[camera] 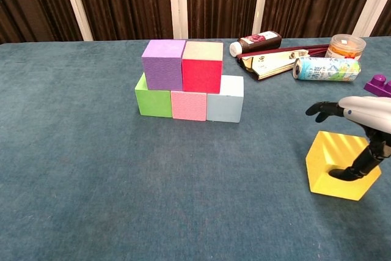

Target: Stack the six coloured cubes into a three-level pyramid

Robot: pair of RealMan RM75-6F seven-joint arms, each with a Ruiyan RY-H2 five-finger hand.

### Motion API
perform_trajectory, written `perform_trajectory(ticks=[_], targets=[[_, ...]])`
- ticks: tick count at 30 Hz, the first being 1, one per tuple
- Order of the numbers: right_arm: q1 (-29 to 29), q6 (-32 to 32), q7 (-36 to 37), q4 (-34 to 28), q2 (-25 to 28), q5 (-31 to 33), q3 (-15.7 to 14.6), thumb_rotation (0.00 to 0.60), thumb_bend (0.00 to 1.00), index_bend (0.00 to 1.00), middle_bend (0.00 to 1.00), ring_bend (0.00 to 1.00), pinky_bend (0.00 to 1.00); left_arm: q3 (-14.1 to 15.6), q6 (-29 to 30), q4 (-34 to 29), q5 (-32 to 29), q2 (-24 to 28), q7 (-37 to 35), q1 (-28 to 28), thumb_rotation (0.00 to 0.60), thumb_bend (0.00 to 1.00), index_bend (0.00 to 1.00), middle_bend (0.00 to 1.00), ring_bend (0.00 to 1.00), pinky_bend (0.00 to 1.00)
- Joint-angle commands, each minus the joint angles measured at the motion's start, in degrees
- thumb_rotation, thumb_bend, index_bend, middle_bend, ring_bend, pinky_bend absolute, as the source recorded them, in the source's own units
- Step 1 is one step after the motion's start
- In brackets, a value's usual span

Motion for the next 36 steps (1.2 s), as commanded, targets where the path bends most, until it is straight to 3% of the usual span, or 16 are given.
perform_trajectory(ticks=[1,12,25,36], targets=[[0.0,1.6,-0.7,-0.5,-0.5,1.0,-0.3,0.6,0.29,0.12,0.18,0.0,0.0,-0.1,-0.3,0.1,-0.2,0.0,0.2,0.0,0.6,0.37,0.07,0.01,0.0,0.0],[0.2,6.0,-3.5,-4.3,0.0,3.6,-1.9,0.6,0.29,0.13,0.18,0.0,0.0,-0.8,-2.4,-0.1,-1.5,-0.1,0.8,-0.2,0.6,0.37,0.07,0.01,0.0,0.0],[0.3,8.4,-3.3,-2.8,-0.9,2.2,-2.5,0.6,0.29,0.26,0.23,0.05,0.0,-1.3,-3.0,-0.3,-1.9,-0.3,1.1,0.0,0.6,0.37,0.1,0.01,0.0,0.0],[0.6,9.1,-3.4,-2.2,-2.1,2.4,-2.2,0.6,0.29,0.27,0.3,0.12,0.0,-1.9,-3.3,-0.4,-2.4,-0.7,1.0,0.1,0.6,0.37,0.11,0.01,0.0,0.0]])
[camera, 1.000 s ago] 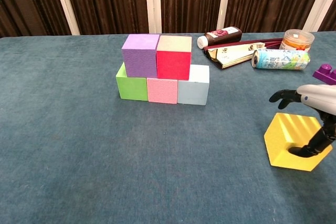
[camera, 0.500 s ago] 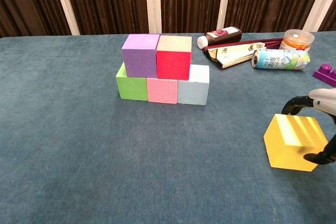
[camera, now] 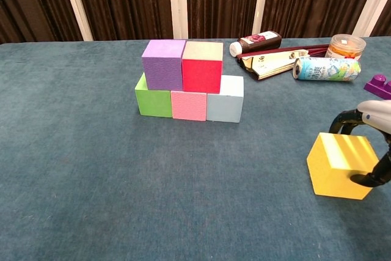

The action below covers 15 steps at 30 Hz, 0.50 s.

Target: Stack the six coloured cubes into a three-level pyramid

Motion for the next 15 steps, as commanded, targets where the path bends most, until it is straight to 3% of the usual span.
perform_trajectory(ticks=[1,15], targets=[[0.1,0.0,0.0,0.0,0.0,0.2,0.2,0.6,0.29,0.27,0.32,0.14,0.0,-0.2,0.1,0.0,-0.1,-0.1,-0.1,0.1,0.6,0.37,0.11,0.01,0.0,0.0],[-0.1,1.2,0.9,-0.1,-0.6,-1.7,0.4,0.6,0.29,0.32,0.33,0.16,0.0,-0.7,0.6,0.0,-0.5,-0.4,0.5,0.5,0.6,0.37,0.11,0.01,0.0,0.0]])
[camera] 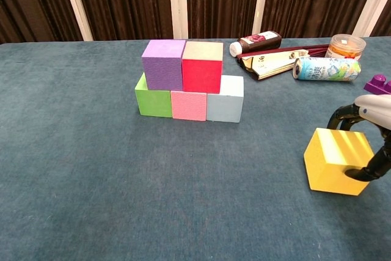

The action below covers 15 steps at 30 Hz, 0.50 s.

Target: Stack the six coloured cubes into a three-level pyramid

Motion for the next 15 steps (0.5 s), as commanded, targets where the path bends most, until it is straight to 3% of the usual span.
perform_trajectory(ticks=[1,8,15], targets=[[-0.2,0.3,0.4,-0.7,0.6,-0.7,0.1,0.6,0.29,0.32,0.33,0.16,0.0,-0.2,0.2,0.1,-0.2,-0.1,0.4,0.1,0.6,0.37,0.11,0.01,0.0,0.0],[-0.2,1.2,1.0,-5.8,6.1,-2.6,2.0,0.6,0.29,0.32,0.33,0.16,0.0,-0.5,-0.7,-0.4,-1.8,-0.2,3.4,0.1,0.6,0.37,0.11,0.01,0.0,0.0],[1.1,2.0,0.7,-12.4,16.0,-0.4,8.2,0.6,0.29,0.32,0.33,0.16,0.0,-1.1,-0.2,-0.4,-2.4,-0.3,3.6,0.3,0.6,0.37,0.11,0.01,0.0,0.0]])
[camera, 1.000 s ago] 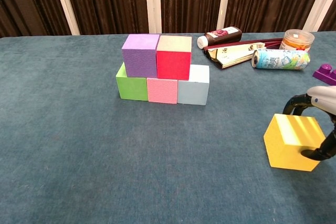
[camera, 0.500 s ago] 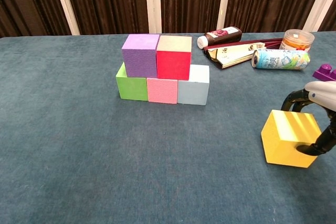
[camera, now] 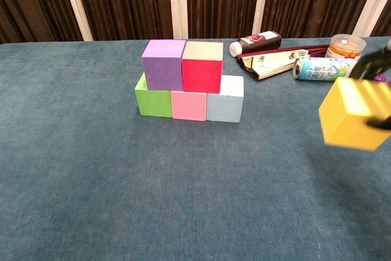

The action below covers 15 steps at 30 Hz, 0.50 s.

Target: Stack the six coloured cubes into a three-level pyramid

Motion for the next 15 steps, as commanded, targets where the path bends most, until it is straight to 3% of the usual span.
perform_trajectory(ticks=[1,4,6,11,15], targets=[[1.2,0.4,-0.3,-3.9,6.0,2.2,4.3,0.6,0.29,0.32,0.33,0.16,0.0,-0.2,0.2,0.1,-0.3,-0.1,0.3,0.1,0.6,0.37,0.11,0.01,0.0,0.0],[2.3,-1.4,0.6,-3.9,9.5,3.5,7.0,0.6,0.29,0.32,0.33,0.16,0.0,-0.5,0.0,0.1,-1.0,-0.2,0.9,0.2,0.6,0.37,0.11,0.01,0.0,0.0],[4.9,-4.1,1.7,-3.9,13.4,5.3,11.8,0.6,0.29,0.33,0.33,0.16,0.0,-0.8,-1.0,0.2,-2.7,-0.3,2.0,0.0,0.6,0.37,0.11,0.01,0.0,0.0],[12.9,-12.3,0.9,-3.9,20.3,19.6,20.3,0.6,0.29,0.33,0.33,0.16,0.0,-1.4,-3.3,0.0,-5.0,-0.3,3.6,-0.9,0.6,0.37,0.11,0.01,0.0,0.0],[20.7,-14.3,-2.5,-3.9,22.5,31.4,23.8,0.6,0.29,0.33,0.33,0.16,0.0,-1.5,-3.9,0.7,-5.1,-0.7,3.6,-1.3,0.6,0.37,0.11,0.01,0.0,0.0]])
